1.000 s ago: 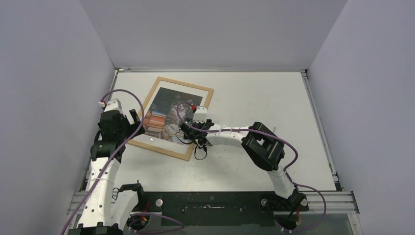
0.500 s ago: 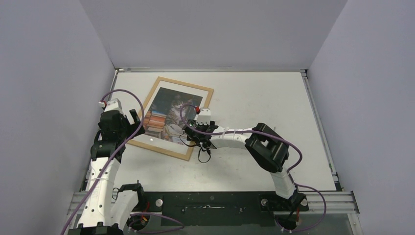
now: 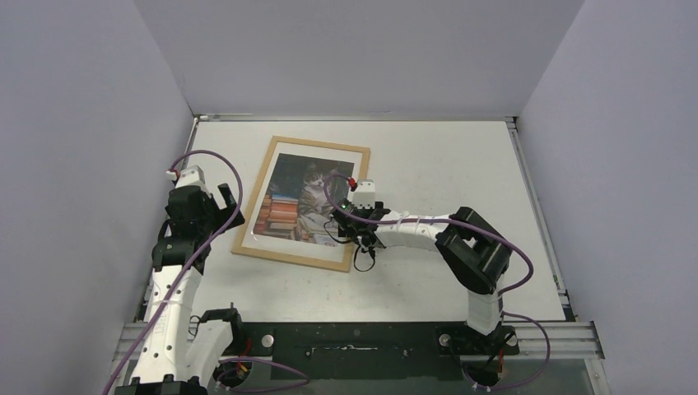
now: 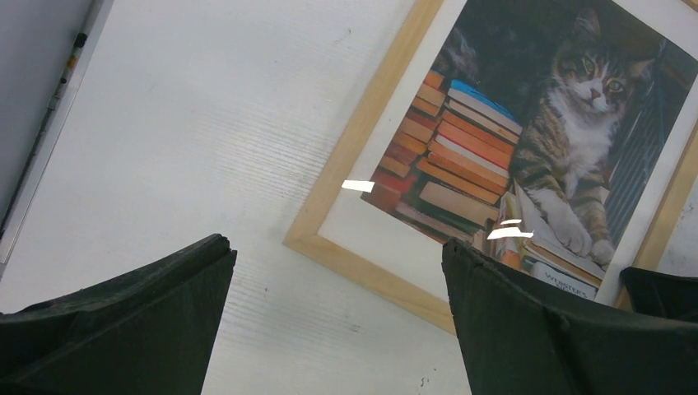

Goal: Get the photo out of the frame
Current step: Move the photo frame to the center of the board.

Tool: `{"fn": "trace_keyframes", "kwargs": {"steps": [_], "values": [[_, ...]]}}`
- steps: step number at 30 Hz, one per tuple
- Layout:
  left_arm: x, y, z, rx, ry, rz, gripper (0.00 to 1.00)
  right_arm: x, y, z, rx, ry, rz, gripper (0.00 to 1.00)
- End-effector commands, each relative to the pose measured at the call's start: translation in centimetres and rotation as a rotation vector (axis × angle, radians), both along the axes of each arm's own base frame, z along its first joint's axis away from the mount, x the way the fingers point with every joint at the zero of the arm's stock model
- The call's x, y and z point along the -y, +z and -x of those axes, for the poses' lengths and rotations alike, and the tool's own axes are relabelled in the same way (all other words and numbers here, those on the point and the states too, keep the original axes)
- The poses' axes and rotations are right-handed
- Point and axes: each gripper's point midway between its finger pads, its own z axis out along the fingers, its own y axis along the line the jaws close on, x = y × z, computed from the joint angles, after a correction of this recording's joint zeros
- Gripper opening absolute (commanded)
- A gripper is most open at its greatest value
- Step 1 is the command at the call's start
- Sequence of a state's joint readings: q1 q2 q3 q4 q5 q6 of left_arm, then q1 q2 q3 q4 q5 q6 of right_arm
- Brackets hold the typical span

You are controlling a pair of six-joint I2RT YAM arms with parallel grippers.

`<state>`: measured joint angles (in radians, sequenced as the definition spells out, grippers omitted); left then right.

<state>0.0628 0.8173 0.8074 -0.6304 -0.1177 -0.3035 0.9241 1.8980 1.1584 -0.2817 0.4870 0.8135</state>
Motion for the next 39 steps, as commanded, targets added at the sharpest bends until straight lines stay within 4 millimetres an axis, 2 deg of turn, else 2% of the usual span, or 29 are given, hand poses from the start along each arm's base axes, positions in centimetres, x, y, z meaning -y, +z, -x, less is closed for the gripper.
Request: {"fn": "trace_keyframes", "kwargs": {"steps": [1, 4, 9, 12, 14, 17, 21, 28, 33, 35, 39], "values": [[-0.1, 1.3, -0.7, 0.061, -0.001, 0.002, 0.97, 4.9, -1.0, 2.3, -0.116, 0.052, 0.158, 0.66], [-0.1, 1.5, -0.6, 0.072, 0.001, 0.000, 0.97, 4.1, 0.0, 2.2, -0.114, 0.072, 0.108, 0.66], [0.0, 1.6, -0.6, 0.081, -0.003, 0.002, 0.97, 1.1, 1.4, 2.3, -0.109, 0.122, -0.029, 0.66], [0.2, 1.5, -0.7, 0.081, -0.012, 0.008, 0.97, 0.2, 1.3, 2.4, -0.116, 0.117, -0.077, 0.66], [0.3, 1.5, -0.7, 0.079, -0.020, 0.013, 0.97, 0.3, 0.5, 2.5, -0.138, 0.103, -0.074, 0.64], [0.5, 1.4, -0.6, 0.076, -0.026, 0.016, 0.97, 1.0, -0.8, 3.0, -0.164, 0.084, -0.049, 0.57], [0.5, 1.5, -0.7, 0.079, -0.028, 0.017, 0.97, 2.8, -1.2, 3.4, -0.169, 0.080, -0.018, 0.48], [0.6, 1.4, -0.7, 0.082, -0.036, 0.021, 0.97, 9.0, -0.8, 3.2, -0.206, 0.106, 0.042, 0.26], [1.0, 1.0, -1.0, 0.066, -0.055, 0.033, 0.97, 13.5, -0.1, 3.0, -0.219, 0.060, 0.032, 0.27], [1.2, 0.9, -1.1, 0.062, -0.066, 0.041, 0.97, 13.7, 0.8, 2.7, -0.216, 0.080, 0.004, 0.31], [1.6, 0.5, -1.3, 0.048, -0.092, 0.054, 0.97, 12.0, 3.5, 2.5, -0.193, 0.140, -0.052, 0.49]]}}
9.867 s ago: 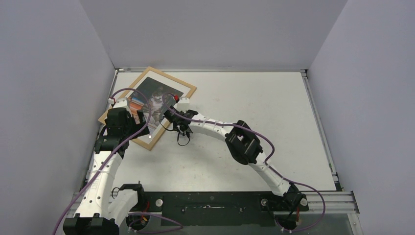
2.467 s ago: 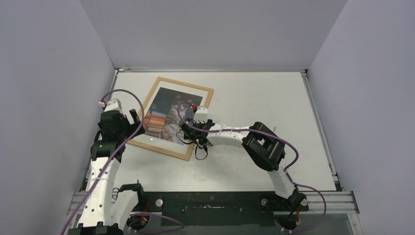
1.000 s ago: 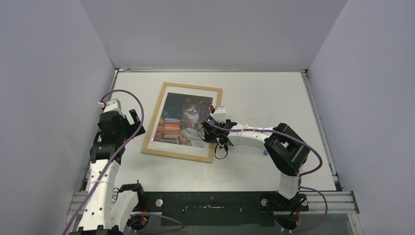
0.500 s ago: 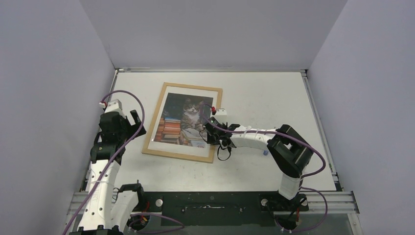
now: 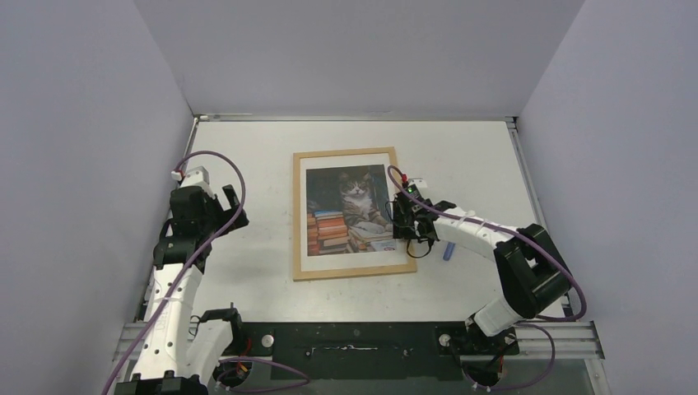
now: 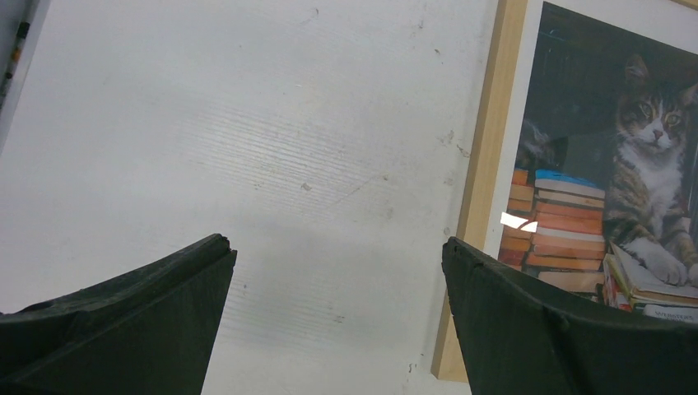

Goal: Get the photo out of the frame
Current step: Move the photo frame to the center of the board.

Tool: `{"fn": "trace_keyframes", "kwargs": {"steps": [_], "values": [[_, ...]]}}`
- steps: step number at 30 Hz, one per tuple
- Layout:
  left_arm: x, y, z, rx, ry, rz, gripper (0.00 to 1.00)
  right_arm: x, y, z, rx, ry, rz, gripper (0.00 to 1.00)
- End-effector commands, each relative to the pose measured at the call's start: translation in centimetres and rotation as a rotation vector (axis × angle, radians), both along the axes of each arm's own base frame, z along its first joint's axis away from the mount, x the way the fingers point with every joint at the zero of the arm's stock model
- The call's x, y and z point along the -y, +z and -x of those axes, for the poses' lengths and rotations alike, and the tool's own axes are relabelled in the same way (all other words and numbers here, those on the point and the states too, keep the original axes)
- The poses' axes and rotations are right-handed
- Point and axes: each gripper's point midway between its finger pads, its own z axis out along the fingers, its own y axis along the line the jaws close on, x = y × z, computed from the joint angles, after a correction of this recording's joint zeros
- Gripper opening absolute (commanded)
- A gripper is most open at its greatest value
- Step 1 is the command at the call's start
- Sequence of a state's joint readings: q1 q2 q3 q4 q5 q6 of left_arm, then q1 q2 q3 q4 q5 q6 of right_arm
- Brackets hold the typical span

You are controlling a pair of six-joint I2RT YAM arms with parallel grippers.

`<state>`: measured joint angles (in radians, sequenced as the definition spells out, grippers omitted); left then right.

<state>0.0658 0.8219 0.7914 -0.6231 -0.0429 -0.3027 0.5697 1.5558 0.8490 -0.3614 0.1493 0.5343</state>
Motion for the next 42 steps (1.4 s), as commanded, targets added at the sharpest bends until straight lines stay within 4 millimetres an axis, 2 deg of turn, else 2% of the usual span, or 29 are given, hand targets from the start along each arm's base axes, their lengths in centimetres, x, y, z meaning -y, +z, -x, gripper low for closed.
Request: {"fn": "trace_keyframes", "kwargs": {"steps": [1, 4, 7, 9, 12, 17, 21, 32, 36, 42], "values": [[0.4, 1.1, -1.3, 0.056, -0.036, 0.009, 0.97, -2.3, 4.0, 0.0, 0.046, 0.103, -0.071, 0.52], [1.1, 1.0, -1.4, 0.056, -0.071, 0.030, 0.97, -4.2, 6.1, 0.3, 0.101, 0.131, -0.110, 0.59], [1.3, 0.9, -1.4, 0.051, -0.083, 0.038, 0.97, -7.2, 7.4, 1.5, 0.159, 0.177, -0.131, 0.61], [1.3, 0.9, -1.4, 0.047, -0.079, 0.038, 0.96, -10.3, 7.3, 3.1, 0.187, 0.245, -0.171, 0.62], [1.2, 0.9, -1.3, 0.044, -0.077, 0.036, 0.96, -13.4, 6.4, 5.2, 0.204, 0.331, -0.215, 0.62], [1.0, 0.9, -1.3, 0.043, -0.071, 0.030, 0.96, -16.8, 4.3, 8.0, 0.181, 0.453, -0.263, 0.62], [1.0, 0.8, -1.4, 0.041, -0.067, 0.029, 0.96, -17.9, 3.0, 9.2, 0.163, 0.529, -0.216, 0.62], [1.0, 0.7, -1.6, 0.037, -0.070, 0.032, 0.96, -18.8, 1.3, 10.5, 0.135, 0.621, -0.103, 0.61], [1.1, 0.6, -1.6, 0.034, -0.075, 0.035, 0.96, -17.9, 0.3, 10.9, 0.116, 0.627, -0.046, 0.58], [1.5, 0.4, -1.5, 0.032, -0.101, 0.044, 0.96, -15.9, -0.7, 12.1, 0.095, 0.611, -0.032, 0.48]]}}
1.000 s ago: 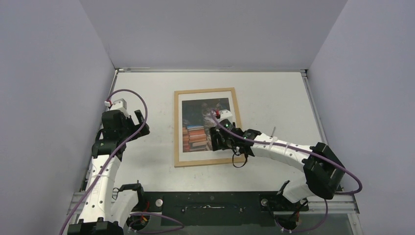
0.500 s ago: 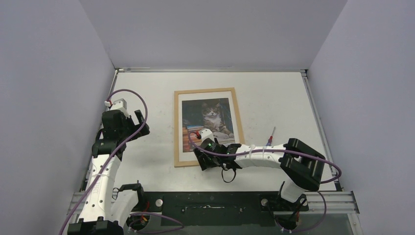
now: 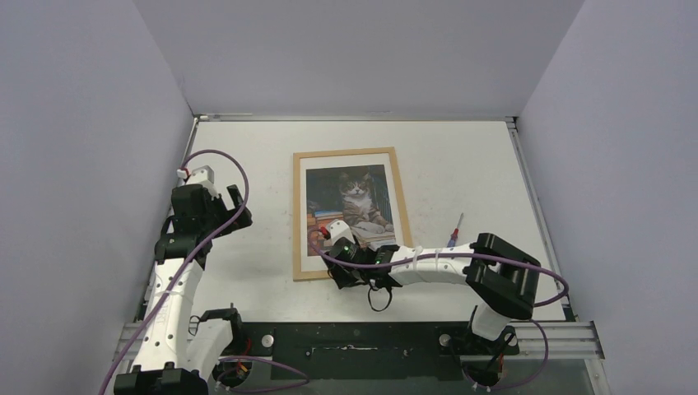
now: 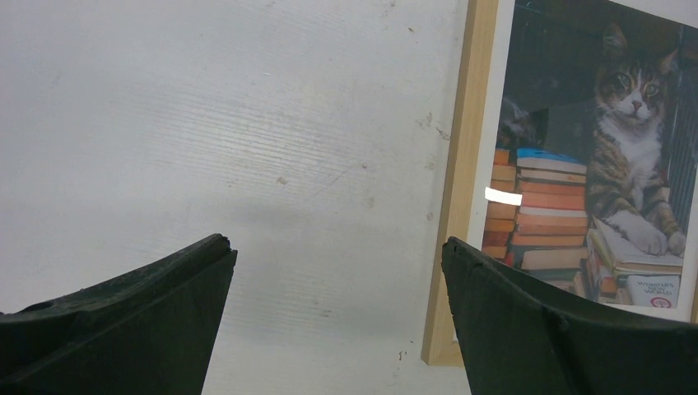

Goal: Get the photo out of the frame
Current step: Move the photo frame to the center of the board, then turn over the photo frame at the center of the board.

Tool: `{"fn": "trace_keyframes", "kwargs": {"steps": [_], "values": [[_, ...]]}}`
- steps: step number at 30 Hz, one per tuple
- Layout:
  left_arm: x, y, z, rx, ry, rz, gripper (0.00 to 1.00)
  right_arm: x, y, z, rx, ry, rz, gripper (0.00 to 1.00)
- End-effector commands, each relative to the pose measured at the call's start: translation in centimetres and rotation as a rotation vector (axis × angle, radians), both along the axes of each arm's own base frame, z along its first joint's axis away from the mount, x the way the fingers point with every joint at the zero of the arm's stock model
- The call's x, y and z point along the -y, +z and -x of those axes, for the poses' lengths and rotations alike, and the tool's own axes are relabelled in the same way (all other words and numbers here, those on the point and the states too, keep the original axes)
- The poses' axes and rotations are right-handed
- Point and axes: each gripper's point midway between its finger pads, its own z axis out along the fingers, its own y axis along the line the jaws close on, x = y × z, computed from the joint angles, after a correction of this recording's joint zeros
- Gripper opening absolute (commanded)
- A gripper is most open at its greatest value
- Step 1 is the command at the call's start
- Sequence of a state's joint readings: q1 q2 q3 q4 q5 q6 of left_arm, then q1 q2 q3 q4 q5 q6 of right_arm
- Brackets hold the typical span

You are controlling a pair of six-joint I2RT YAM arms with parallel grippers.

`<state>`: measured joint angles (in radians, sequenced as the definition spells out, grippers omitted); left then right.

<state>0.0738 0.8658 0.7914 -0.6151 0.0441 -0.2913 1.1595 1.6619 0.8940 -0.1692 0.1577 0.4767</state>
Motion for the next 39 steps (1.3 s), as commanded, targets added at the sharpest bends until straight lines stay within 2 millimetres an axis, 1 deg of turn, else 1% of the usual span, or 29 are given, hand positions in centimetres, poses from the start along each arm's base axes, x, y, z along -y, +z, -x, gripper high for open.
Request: {"fn": "trace_keyframes", "kwargs": {"steps": [1, 3, 4, 6, 8, 11, 13, 15, 17, 19, 21, 22, 24, 26, 27, 29, 31, 35, 38, 39], "values": [[0.4, 1.1, -1.1, 0.061, -0.040, 0.005, 0.96, 2.3, -0.7, 0.9, -0.004, -0.030, 0.028, 0.45], [1.0, 0.7, -1.1, 0.049, -0.067, 0.026, 0.91, 3.1, -1.0, 1.4, -0.014, -0.037, 0.022, 0.40], [1.2, 0.4, -1.1, 0.028, -0.072, 0.036, 0.88, 3.7, -1.1, 1.7, -0.020, -0.043, 0.023, 0.39], [2.4, -0.2, -0.9, -0.033, -0.088, 0.074, 0.87, 4.4, -1.4, 2.2, -0.032, -0.047, 0.027, 0.36], [4.3, -1.2, -0.8, -0.098, -0.115, 0.124, 0.87, 5.3, -1.6, 2.6, -0.041, -0.058, 0.034, 0.35], [7.9, -2.4, -0.8, -0.160, -0.180, 0.178, 0.86, 6.6, -1.1, 3.1, -0.039, -0.083, 0.018, 0.35], [9.9, -3.3, -1.1, -0.163, -0.194, 0.185, 0.86, 6.8, -0.4, 3.4, -0.036, -0.096, -0.027, 0.36], [12.0, -4.4, -1.1, -0.167, -0.207, 0.222, 0.86, 6.5, 0.8, 3.6, -0.033, -0.104, -0.095, 0.38], [13.9, -5.7, -1.2, -0.177, -0.228, 0.251, 0.86, 6.1, 2.1, 3.6, -0.031, -0.109, -0.145, 0.46], [14.8, -7.1, -1.3, -0.200, -0.228, 0.256, 0.85, 5.9, 3.4, 3.3, -0.018, -0.122, -0.175, 0.52], [15.8, -8.1, -1.1, -0.221, -0.250, 0.259, 0.82, 6.6, 5.2, 2.4, 0.032, -0.166, -0.171, 0.56], [16.2, -8.6, -1.0, -0.230, -0.257, 0.249, 0.81, 7.6, 5.9, 1.6, 0.065, -0.216, -0.148, 0.59], [16.4, -9.7, -0.7, -0.251, -0.249, 0.231, 0.79, 9.7, 7.1, 0.1, 0.107, -0.319, -0.107, 0.61], [16.8, -10.6, -0.7, -0.255, -0.247, 0.241, 0.76, 11.1, 7.7, -0.8, 0.102, -0.381, -0.097, 0.62], [17.0, -11.1, -0.5, -0.262, -0.251, 0.250, 0.75, 11.4, 7.9, -1.0, 0.091, -0.400, -0.106, 0.62], [17.0, -11.5, -0.6, -0.268, -0.238, 0.248, 0.73, 11.3, 8.6, -1.1, 0.078, -0.421, -0.144, 0.63], [16.6, -11.3, -1.2, -0.241, -0.204, 0.245, 0.73, 10.5, 9.3, -1.0, 0.072, -0.426, -0.191, 0.64], [16.4, -9.7, -3.6, -0.191, -0.202, 0.219, 0.75, 8.8, 10.2, -0.7, 0.114, -0.475, -0.246, 0.64], [16.1, -9.8, -5.4, -0.244, -0.199, 0.181, 0.76, 7.9, 10.3, -0.5, 0.157, -0.527, -0.273, 0.65], [16.1, -10.3, -5.8, -0.272, -0.199, 0.161, 0.76, 7.7, 10.3, -0.4, 0.172, -0.542, -0.275, 0.65]]}}
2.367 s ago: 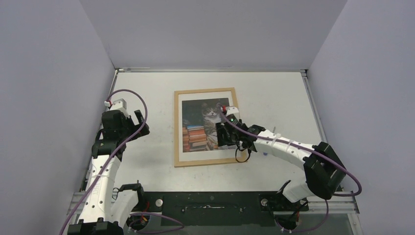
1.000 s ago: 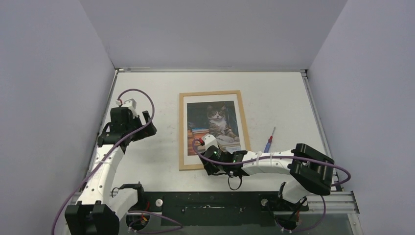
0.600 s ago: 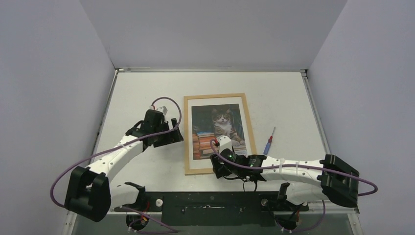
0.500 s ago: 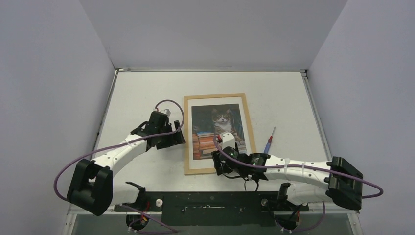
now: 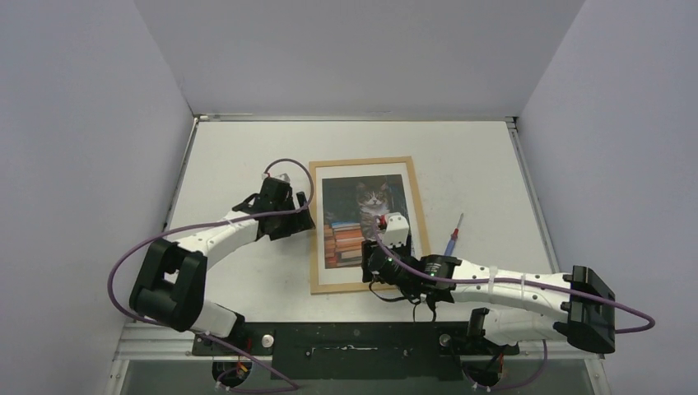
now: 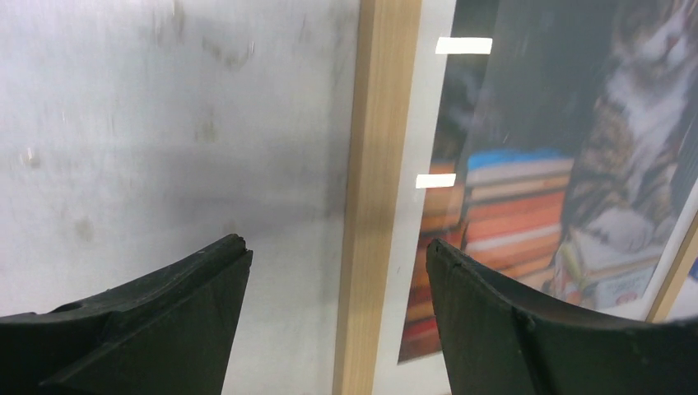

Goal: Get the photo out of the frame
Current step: Turn over the photo frame at the center of the board.

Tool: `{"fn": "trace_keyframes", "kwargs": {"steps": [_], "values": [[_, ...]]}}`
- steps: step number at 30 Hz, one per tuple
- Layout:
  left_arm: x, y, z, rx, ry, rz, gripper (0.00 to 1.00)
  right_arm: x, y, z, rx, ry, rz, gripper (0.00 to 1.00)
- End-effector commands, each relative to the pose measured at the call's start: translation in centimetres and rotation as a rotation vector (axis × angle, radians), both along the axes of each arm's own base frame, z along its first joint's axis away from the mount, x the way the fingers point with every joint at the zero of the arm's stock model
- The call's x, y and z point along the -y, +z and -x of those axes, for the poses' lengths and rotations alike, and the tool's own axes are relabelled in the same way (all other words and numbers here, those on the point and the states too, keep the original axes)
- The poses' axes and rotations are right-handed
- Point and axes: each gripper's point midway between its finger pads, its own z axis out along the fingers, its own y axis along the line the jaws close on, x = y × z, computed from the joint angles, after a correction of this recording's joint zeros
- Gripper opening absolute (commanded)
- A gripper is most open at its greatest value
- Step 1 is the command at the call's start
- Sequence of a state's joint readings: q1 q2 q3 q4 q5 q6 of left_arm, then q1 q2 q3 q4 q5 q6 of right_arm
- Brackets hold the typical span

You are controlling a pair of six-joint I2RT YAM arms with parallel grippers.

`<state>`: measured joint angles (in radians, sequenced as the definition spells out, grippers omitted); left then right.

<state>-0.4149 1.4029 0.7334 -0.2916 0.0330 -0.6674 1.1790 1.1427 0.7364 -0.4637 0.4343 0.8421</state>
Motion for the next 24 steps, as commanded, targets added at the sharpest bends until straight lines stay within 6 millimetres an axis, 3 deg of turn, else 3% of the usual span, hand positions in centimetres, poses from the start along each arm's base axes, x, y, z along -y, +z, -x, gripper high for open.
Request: {"fn": "trace_keyframes", "kwargs": {"steps": [1, 5, 8, 12, 18, 24], "values": [[0.4, 1.7, -4.6, 0.038, -0.007, -0.042, 0.76, -1.2, 2.2, -1.0, 0.110, -0.151, -0.069, 0.65], [-0.1, 1.3, -6.0, 0.014, -0.003, -0.109, 0.76, -2.3, 2.7, -0.6, 0.141, -0.184, -0.092, 0.67], [-0.9, 0.9, -6.5, 0.001, 0.026, -0.132, 0.75, -4.2, 2.8, -0.4, 0.139, -0.171, -0.126, 0.68], [-4.3, 0.9, -7.0, -0.010, 0.173, -0.043, 0.75, -7.6, 1.8, -0.1, 0.120, -0.149, -0.095, 0.68], [-8.3, 2.0, -5.7, 0.013, 0.299, -0.004, 0.81, -13.6, 1.0, 0.1, 0.117, -0.153, -0.052, 0.64], [-11.4, 3.0, -4.2, 0.037, 0.406, 0.007, 0.90, -16.5, -2.0, 0.4, 0.084, -0.175, 0.037, 0.61]]}}
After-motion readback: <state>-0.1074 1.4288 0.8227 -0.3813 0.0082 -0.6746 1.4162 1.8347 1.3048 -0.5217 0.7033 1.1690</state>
